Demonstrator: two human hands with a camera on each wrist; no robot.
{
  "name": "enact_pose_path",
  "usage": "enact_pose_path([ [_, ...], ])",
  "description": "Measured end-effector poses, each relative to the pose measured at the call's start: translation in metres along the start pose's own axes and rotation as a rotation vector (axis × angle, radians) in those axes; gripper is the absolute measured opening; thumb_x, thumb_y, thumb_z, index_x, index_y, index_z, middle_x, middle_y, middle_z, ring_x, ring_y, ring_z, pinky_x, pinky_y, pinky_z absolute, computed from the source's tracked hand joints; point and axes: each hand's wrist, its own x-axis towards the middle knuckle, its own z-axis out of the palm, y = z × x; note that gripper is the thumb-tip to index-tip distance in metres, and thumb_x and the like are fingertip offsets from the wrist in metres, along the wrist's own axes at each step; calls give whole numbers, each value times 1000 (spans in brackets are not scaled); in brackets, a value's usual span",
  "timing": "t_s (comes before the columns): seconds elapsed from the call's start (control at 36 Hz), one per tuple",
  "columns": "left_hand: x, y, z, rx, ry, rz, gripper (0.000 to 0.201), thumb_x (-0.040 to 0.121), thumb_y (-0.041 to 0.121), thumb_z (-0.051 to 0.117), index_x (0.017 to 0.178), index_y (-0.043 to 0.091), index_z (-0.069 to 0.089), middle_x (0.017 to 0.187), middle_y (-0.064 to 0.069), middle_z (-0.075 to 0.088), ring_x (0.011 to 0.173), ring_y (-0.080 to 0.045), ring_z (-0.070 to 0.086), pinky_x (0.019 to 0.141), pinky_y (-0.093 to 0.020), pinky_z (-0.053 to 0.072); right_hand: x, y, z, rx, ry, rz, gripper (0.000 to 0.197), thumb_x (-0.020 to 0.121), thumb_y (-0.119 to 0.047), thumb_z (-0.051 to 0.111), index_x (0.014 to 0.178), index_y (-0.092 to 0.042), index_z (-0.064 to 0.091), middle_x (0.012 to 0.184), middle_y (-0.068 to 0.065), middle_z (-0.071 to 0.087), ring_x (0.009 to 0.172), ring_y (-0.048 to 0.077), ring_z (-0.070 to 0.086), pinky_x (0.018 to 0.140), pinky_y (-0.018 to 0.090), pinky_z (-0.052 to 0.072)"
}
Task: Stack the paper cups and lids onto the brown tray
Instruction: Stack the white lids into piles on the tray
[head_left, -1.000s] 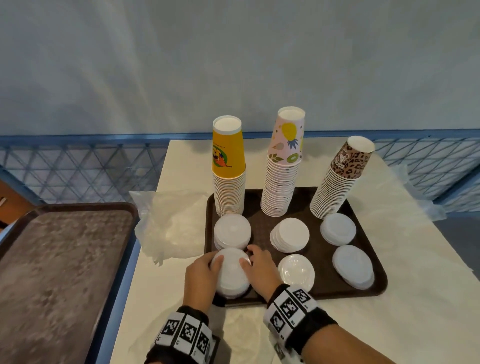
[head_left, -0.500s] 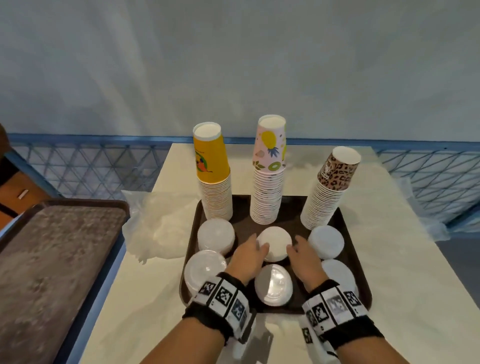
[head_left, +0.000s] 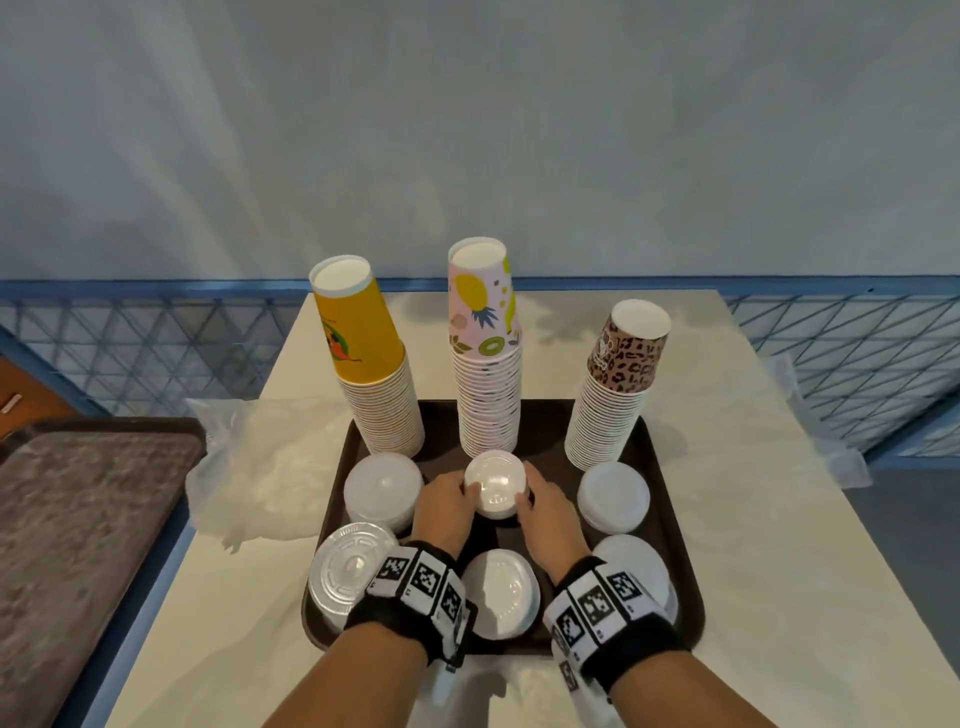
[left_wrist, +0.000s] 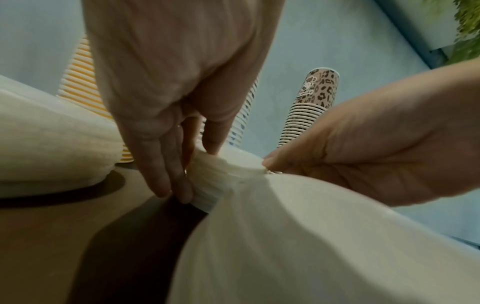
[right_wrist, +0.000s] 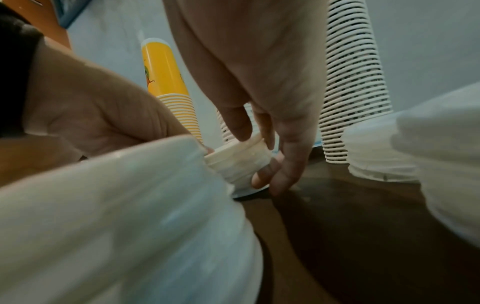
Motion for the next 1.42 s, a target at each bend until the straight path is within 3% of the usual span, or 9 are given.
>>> enact_pose_path([
  [0.22,-1,1,-3,-5,71,-35,42,95,23,48,135,10,46,133,-11,56,124,-25,51,107,-36,39,-10,-7,-8,69,28,13,54,97,-23,43,147,-17,23,147,12,38,131,24,43,106,32,36],
  [0.33,-16,37,-19,-187,311,226,38,94,19,50,131,15,46,122,-6,56,110,-19,55,95,-32,46,-16,-9,-45,305,265,-23,55,93,-20,52,143,-13,30,145,9,36,116,24,55,91,26,41],
  [0.47,-22,96,-15,-261,55,354,57,92,22,54,143,18,29,128,-8,51,95,-15,57,80,-24,41,0,12,-90,377,505,27,60,87,-14,62,137,-5,30,140,18,28,113,39,53,96,43,45],
  [0.67,6,132,19,-278,-251,93,91,89,26,60,150,26,-7,139,-17,47,116,-33,56,94,-46,51,19,34,-118,322,190,8,67,88,-11,59,145,-16,24,139,13,50,125,28,50,88,29,40],
  [0.83,20,141,44,-492,-275,86,90,74,26,77,144,14,20,138,-10,48,124,-27,51,102,-42,45,34,39,-135,233,135,-77,61,89,-11,57,143,-19,31,135,8,55,120,25,55,85,24,38],
  [1.03,24,145,56,-507,-274,159,101,62,43,71,144,19,18,138,-7,48,124,-24,50,104,-45,44,49,54,-144,289,101,-113,69,85,-6,58,145,-24,28,138,4,52,115,25,58,79,29,45],
  [1.17,27,138,60,-513,-277,155,84,84,10,66,148,18,12,143,-8,44,118,-14,47,98,-31,42,48,59,-141,347,65,-149,74,86,-1,56,147,-24,21,144,1,44,123,25,53,97,37,49],
  [1.28,19,131,62,-277,-215,77,87,89,23,59,150,8,-1,145,-16,42,131,-26,44,102,-34,39,47,63,-133,196,93,-62,81,88,-20,60,150,-15,9,151,13,33,132,31,43,109,44,38],
  [1.42,-1,111,71,68,-292,-25,72,96,31,46,149,3,7,150,-16,34,137,-28,36,108,-34,32,29,76,-116,-82,0,88,66,92,-28,55,145,-5,23,139,19,46,126,32,48,101,36,41],
])
